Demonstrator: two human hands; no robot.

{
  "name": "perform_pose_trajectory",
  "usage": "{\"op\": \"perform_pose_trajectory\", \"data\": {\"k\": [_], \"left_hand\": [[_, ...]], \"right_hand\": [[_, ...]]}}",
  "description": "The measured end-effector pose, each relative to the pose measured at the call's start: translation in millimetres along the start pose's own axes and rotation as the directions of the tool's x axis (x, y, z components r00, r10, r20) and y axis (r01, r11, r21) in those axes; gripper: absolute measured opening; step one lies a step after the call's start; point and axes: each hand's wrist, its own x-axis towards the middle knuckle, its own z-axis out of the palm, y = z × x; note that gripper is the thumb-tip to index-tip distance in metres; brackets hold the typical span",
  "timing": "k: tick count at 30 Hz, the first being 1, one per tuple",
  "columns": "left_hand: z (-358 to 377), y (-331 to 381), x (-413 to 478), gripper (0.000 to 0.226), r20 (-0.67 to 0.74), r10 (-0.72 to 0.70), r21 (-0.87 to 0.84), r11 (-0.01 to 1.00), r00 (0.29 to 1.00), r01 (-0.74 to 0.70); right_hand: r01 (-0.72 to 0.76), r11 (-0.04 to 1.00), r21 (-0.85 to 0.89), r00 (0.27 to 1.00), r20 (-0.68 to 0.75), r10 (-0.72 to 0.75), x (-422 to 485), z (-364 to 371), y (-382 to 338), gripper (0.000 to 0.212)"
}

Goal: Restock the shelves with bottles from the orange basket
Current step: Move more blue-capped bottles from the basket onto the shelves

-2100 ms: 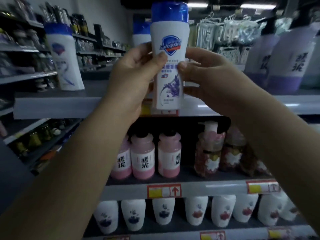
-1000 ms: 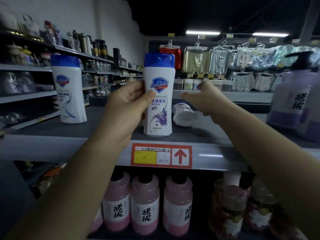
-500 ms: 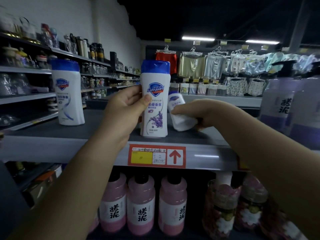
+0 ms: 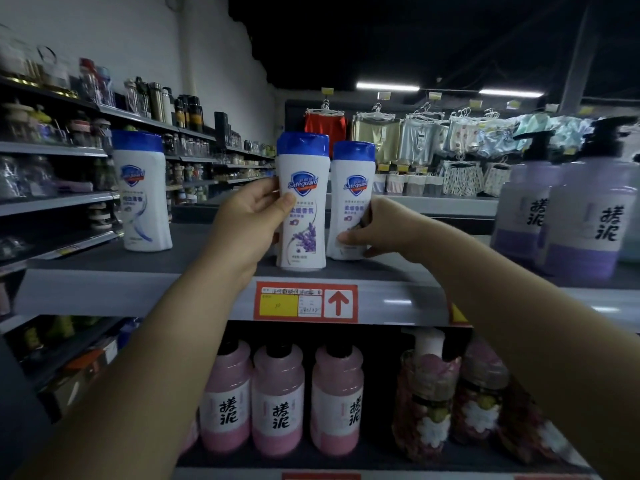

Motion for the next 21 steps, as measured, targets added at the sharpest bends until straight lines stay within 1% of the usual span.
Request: {"op": "perform_pose_trajectory", "data": {"k": [4, 6, 8, 10, 12, 15, 17, 21], "left_hand": [[3.1, 3.0, -4.5, 0.027, -0.022, 0.028, 0.027, 0.999, 0.999, -0.027], [3.3, 4.7, -6.2, 0.028, -0.034, 0.037, 0.077, 0.996, 0.999, -0.034], [3.3, 7.3, -9.2, 0.035, -0.056, 0.046, 0.160, 0.986, 0.997, -0.036], [3.7, 12.1, -15.9, 0.045, -0.092, 0.055, 0.190, 0.981, 0.994, -0.036], [3.9, 18.0, -26.4, 0.049, -0.127, 0.074, 0.197, 0.979, 0.989, -0.048], [4.9, 25.1, -47.8, 0.043, -0.149, 0.093, 0.146, 0.987, 0.985, -0.071], [5.8, 30.7, -68.5, 0.037, -0.110, 0.069, 0.079, 0.995, 0.992, -0.060], [2.1, 38.6, -106.6, 0.038, -0.008, 0.017, -0.001, 1.000, 1.000, -0.017]], "right_hand": [[0.001, 0.999, -0.041, 0.999, -0.049, -0.003, -8.3, 6.2, 0.5, 0.024], [0.001, 1.000, -0.027, 0.994, -0.106, -0.004, -14.3, 7.9, -2.2, 0.027], [0.007, 1.000, 0.007, 0.982, -0.187, -0.005, -23.8, 8.8, -8.0, 0.042], [0.024, 0.998, 0.058, 0.962, -0.273, -0.007, -35.8, 9.0, -13.2, 0.058], [0.088, 0.990, 0.110, 0.938, -0.343, -0.046, -51.5, 11.0, -18.9, 0.059], [0.157, 0.972, 0.177, 0.918, -0.389, -0.078, -79.1, 20.8, -26.4, 0.057], [0.180, 0.956, 0.234, 0.920, -0.383, -0.080, -99.1, 30.5, -31.1, 0.055], [0.195, 0.926, 0.324, 0.924, -0.378, -0.062, -143.4, 49.7, -36.0, 0.051]]}}
